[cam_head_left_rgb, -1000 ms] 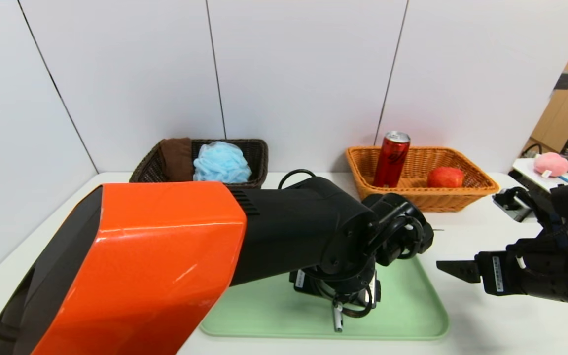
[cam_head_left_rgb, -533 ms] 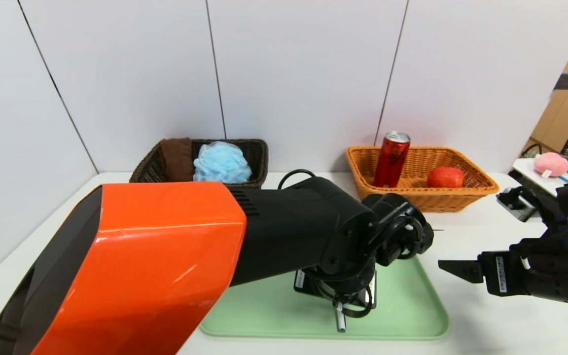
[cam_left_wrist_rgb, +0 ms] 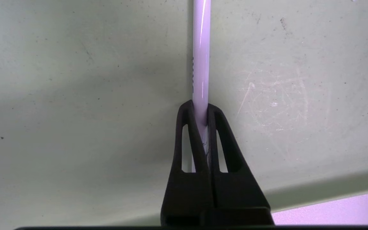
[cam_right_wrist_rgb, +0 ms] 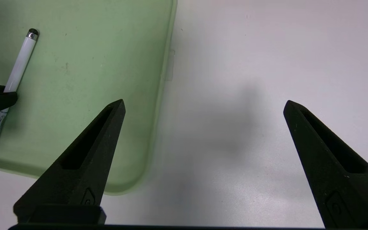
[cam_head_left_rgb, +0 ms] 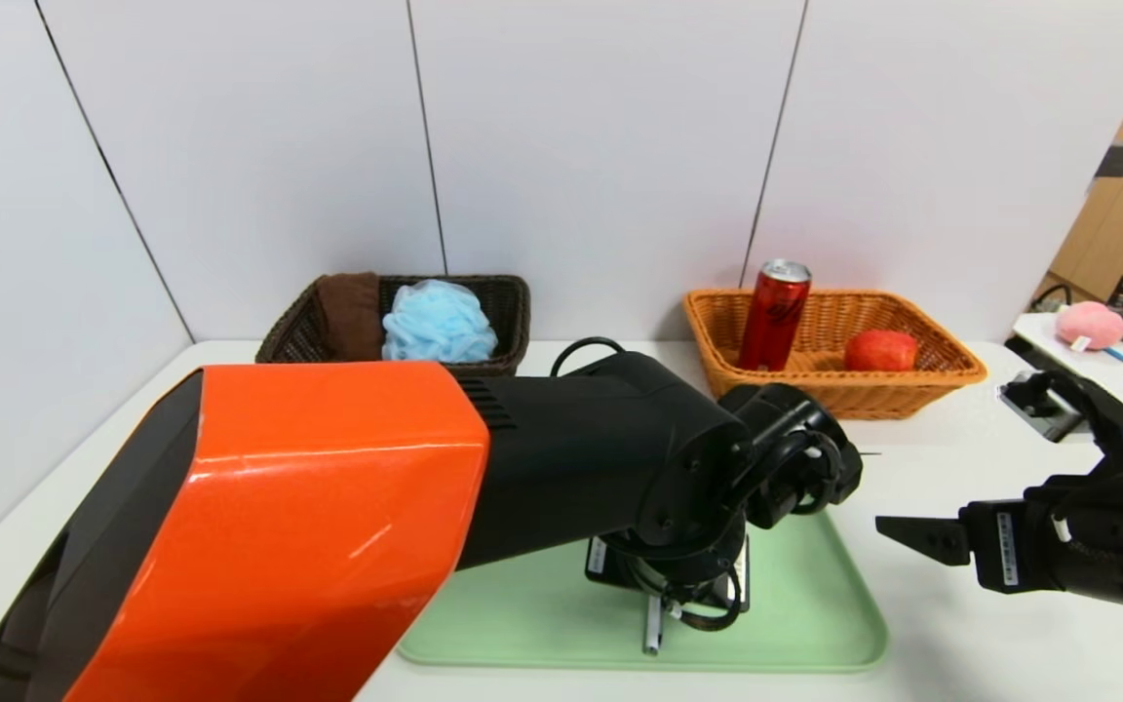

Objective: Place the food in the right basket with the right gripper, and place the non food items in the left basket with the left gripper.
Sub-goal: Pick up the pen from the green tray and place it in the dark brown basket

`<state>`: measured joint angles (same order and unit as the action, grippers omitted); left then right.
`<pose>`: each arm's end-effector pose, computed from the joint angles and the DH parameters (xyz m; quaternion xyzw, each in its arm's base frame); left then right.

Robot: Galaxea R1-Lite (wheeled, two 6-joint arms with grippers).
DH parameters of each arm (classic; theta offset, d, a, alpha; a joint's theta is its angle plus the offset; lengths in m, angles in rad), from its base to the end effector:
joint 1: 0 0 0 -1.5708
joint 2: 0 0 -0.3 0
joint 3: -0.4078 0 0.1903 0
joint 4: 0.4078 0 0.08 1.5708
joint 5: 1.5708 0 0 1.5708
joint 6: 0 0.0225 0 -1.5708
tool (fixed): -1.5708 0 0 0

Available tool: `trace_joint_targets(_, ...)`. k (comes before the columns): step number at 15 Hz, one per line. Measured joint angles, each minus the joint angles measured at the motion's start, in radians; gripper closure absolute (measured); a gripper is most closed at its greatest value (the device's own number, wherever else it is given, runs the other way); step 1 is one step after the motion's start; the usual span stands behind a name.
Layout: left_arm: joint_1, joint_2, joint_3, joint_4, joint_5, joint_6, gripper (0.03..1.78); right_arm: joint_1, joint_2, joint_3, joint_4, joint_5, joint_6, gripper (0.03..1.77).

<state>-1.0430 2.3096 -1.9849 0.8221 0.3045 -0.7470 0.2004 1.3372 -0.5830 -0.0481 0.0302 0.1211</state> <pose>0.2241 -0.3710 0.1451 0.0293 0.5053 -0.1276 0.8529 0.1836 0.0380 0.1607 0.0271 0.3504 0.0869 0.9322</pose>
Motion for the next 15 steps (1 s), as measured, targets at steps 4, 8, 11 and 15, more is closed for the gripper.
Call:
trace_joint_targets(4,0.000,-0.044,0.001,0.001,-0.001,0.005,1.76,0.000,-0.026,0.023,0.000,0.000,0.000,0.09)
trace_joint_targets(8,0.051,-0.176,-0.001,-0.024,0.000,0.021,1.76,0.000,-0.037,0.034,-0.001,0.001,0.000,0.09)
trace_joint_targets(11,0.171,-0.283,-0.001,-0.100,0.003,0.018,1.76,0.000,-0.035,0.026,-0.003,-0.003,0.001,0.09)
trace_joint_targets(15,0.403,-0.377,0.000,-0.223,0.005,0.077,1.76,0.000,-0.014,-0.036,-0.010,-0.003,0.022,0.09)
